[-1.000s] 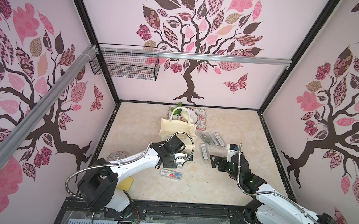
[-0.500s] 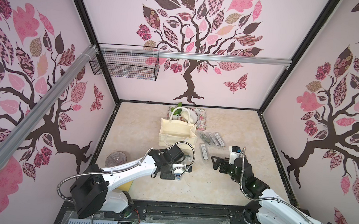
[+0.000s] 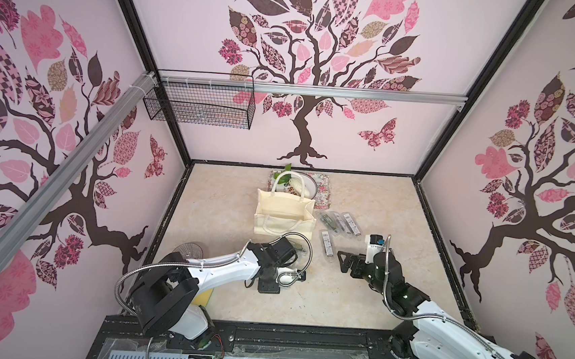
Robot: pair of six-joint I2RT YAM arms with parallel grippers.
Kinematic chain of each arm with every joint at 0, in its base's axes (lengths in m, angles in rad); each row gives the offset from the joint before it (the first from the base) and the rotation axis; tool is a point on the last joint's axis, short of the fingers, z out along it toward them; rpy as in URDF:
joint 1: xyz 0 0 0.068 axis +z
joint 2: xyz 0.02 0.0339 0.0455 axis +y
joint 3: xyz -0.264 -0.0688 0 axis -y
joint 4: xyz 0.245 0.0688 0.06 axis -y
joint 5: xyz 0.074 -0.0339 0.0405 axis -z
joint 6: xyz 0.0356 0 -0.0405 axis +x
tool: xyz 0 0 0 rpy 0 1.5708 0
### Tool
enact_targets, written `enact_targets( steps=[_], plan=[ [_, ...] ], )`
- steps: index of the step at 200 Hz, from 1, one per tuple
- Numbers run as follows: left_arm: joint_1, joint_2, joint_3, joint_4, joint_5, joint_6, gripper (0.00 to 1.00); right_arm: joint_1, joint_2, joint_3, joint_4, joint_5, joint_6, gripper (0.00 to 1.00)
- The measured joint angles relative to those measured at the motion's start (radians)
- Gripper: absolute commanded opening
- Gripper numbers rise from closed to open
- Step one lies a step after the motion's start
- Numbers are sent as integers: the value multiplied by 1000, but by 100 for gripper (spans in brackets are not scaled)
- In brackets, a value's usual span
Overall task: Put the compass set into the canvas bag
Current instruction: Pick up the compass set at the center of the board.
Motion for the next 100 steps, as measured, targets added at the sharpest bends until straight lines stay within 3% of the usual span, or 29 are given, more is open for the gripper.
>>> enact_targets(
  steps=[37,100],
  plan=[
    [14,43,-2,21,14,0,62,0,-10,0,0,-2,0,100],
    [18,49,-1,25,31,-11,48,0,-32,0,0,-2,0,100]
  ],
)
